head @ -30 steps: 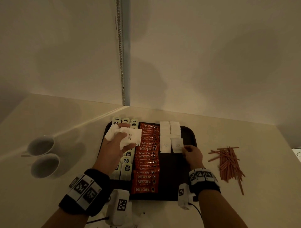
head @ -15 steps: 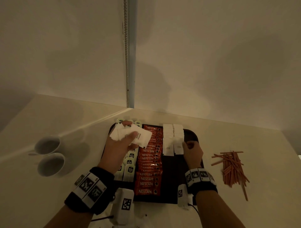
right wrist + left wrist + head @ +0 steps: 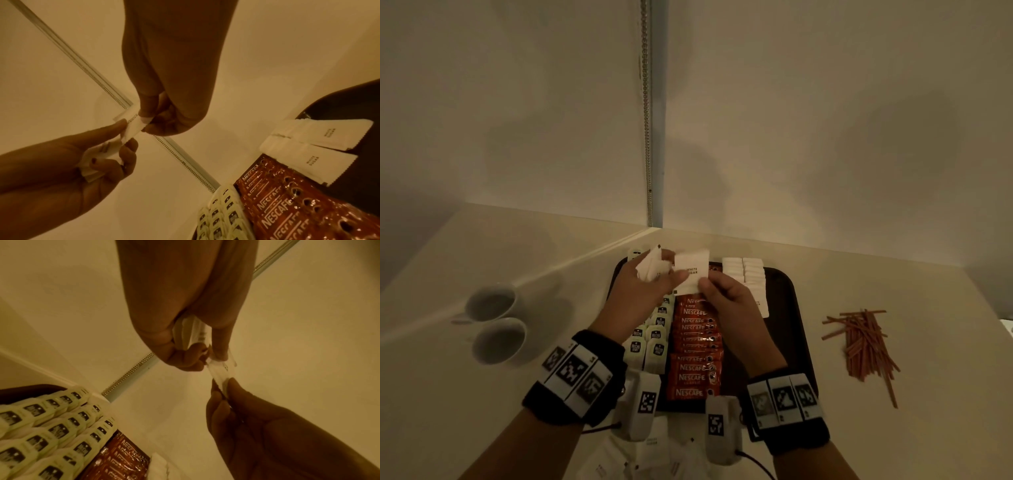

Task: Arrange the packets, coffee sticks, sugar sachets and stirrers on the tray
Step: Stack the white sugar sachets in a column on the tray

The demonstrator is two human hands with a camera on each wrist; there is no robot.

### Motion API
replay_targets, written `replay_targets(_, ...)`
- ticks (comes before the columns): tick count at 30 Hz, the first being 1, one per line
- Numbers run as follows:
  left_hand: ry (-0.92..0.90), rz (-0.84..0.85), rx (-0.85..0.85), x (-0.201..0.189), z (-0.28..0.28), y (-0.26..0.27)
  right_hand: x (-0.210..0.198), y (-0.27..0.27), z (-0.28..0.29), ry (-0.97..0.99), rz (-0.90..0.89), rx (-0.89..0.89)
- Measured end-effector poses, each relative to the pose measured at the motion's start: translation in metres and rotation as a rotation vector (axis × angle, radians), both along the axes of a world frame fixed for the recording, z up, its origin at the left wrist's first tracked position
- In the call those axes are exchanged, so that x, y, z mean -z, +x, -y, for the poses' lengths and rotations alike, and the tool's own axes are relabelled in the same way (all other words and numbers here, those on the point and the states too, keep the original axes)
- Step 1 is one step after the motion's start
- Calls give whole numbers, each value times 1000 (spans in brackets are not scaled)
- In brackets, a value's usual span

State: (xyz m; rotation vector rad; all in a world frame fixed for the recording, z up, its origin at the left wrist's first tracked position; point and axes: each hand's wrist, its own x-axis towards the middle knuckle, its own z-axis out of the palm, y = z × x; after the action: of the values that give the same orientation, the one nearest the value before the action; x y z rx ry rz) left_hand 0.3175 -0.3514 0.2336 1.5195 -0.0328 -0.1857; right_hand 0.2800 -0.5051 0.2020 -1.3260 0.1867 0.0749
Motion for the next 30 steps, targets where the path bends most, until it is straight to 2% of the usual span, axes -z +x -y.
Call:
replay_targets(8, -29, -79, -24, 5, 7, -6, 4, -7, 2, 105, -20, 94)
replay_targets(12, -222, -223, 20, 6, 1, -5, 14, -5, 28, 104, -15, 260)
replay_targets(14, -332, -290, -3, 8, -3, -4, 31, -2, 48, -16, -62, 376)
replay_targets(17, -449, -357, -38, 13, -6, -4, 69, -3, 75, -331, -203, 481)
replay_targets(21, -486, -404, -34, 18, -8, -5, 112, -5, 91, -538, -388, 487)
replay_targets(24, -488, -425, -51, 22, -8, -4, 126, -4, 90, -618, -432, 429)
replay_targets(30, -464, -450, -40, 28, -9, -4, 131, 2, 81, -644, -441, 392)
